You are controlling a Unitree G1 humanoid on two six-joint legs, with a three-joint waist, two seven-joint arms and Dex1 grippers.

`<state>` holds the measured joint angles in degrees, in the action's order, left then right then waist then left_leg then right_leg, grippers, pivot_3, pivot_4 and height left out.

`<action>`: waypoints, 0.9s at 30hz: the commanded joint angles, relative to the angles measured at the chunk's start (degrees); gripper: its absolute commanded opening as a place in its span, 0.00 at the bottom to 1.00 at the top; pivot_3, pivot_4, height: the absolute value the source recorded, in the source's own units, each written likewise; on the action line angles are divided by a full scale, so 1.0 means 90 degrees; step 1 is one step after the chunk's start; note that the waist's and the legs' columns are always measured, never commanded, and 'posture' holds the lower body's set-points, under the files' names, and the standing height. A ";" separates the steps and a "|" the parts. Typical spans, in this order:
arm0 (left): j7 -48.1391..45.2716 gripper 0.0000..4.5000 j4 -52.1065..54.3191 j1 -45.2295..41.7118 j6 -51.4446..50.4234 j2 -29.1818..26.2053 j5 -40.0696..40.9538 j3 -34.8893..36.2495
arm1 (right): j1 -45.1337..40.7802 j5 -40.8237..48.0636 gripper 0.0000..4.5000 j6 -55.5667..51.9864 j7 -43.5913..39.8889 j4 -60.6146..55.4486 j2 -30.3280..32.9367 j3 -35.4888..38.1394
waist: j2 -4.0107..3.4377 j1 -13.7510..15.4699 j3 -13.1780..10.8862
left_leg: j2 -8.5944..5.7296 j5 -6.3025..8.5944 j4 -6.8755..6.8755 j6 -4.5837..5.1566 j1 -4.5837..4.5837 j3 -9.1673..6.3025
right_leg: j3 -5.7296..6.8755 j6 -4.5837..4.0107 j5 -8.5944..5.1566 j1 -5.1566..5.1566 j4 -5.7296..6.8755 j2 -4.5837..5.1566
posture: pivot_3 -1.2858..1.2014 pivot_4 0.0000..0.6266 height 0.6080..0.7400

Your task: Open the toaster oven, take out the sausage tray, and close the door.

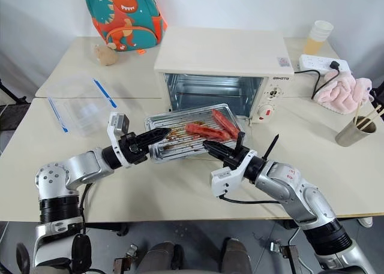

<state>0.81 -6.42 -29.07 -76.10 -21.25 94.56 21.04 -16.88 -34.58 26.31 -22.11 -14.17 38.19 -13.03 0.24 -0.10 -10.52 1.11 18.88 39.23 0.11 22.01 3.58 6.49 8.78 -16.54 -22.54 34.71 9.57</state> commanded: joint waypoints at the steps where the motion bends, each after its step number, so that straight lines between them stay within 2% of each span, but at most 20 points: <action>1: 0.0447 0.20 -0.0129 0.0030 0.0204 -0.0075 0.0829 -0.0150 | 0.0025 0.0251 0.00 0.0053 -0.0111 -0.0288 0.0087 0.0213 | 0.0000 0.0001 0.0000 | 0.0000 0.0000 0.0000 -0.0001 0.0000 0.0003 | 0.0000 0.0000 0.0000 0.0000 0.0001 0.0000 | 0.52 0.24 1.00; 4: 0.0787 0.01 -0.0167 0.0102 0.0310 -0.0168 0.1317 -0.0395 | 0.0078 0.0569 0.00 0.0012 -0.0360 -0.0352 0.0129 0.0211 | 0.0000 0.0005 0.0000 | -0.0001 0.0000 0.0000 -0.0001 0.0000 0.0002 | 0.0000 0.0000 0.0000 0.0000 0.0001 0.0000 | 0.52 0.24 1.00; 9: 0.1239 0.00 -0.0128 0.0265 0.0543 -0.0381 0.1974 -0.0813 | 0.0047 0.0877 0.00 0.0002 -0.0626 -0.0428 0.0215 0.0282 | 0.0000 0.0001 0.0000 | -0.0001 0.0000 0.0000 -0.0001 -0.0001 0.0002 | -0.0001 0.0000 0.0000 0.0001 0.0000 0.0000 | 0.52 0.24 1.00; 11: 0.1287 0.00 -0.0159 0.0291 0.0600 -0.0271 0.2045 -0.0772 | 0.0004 0.1097 0.00 -0.0022 -0.0765 -0.0421 0.0241 0.0302 | 0.0000 0.0002 0.0000 | -0.0001 0.0000 0.0000 -0.0001 -0.0003 0.0002 | -0.0003 0.0000 0.0000 0.0002 0.0001 0.0000 | 0.52 0.24 1.00; 18: 0.1358 0.00 -0.0231 0.0320 0.0520 0.0106 0.2049 -0.0291 | 0.0008 0.1732 0.50 -0.0114 -0.1101 -0.0535 0.0277 0.0433 | 0.0001 0.0013 0.0001 | -0.0005 -0.0001 0.0001 0.0000 -0.0005 0.0010 | -0.0001 0.0000 0.0000 0.0009 -0.0007 0.0000 | 0.52 0.24 1.00; 24: 0.1126 0.00 -0.0230 0.0552 0.0188 -0.0138 0.2049 0.0219 | 0.0524 0.3003 0.95 0.0210 -0.1662 -0.0748 0.0697 0.0753 | 0.0001 0.0014 0.0001 | -0.0005 -0.0001 -0.0001 0.0000 -0.0005 0.0010 | -0.0001 0.0000 0.0000 0.0008 -0.0008 0.0000 | 0.52 0.24 1.00; 27: 0.0465 0.00 -0.0278 0.0984 -0.0223 -0.0703 0.2049 0.0507 | 0.1100 0.3630 0.95 0.0519 -0.2047 -0.0706 0.1068 0.0934 | 0.0002 0.0012 0.0001 | -0.0005 0.0000 -0.0004 0.0001 -0.0005 0.0010 | -0.0001 0.0000 0.0000 0.0008 -0.0011 0.0000 | 0.52 0.24 1.00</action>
<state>9.66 -9.69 -21.91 -75.69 -25.25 111.11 22.52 -8.97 -6.20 28.39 -38.56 -18.89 45.78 -6.50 0.25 0.01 -10.51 1.06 18.88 39.17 0.11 21.96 3.67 6.49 8.77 -16.54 -22.47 34.62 9.57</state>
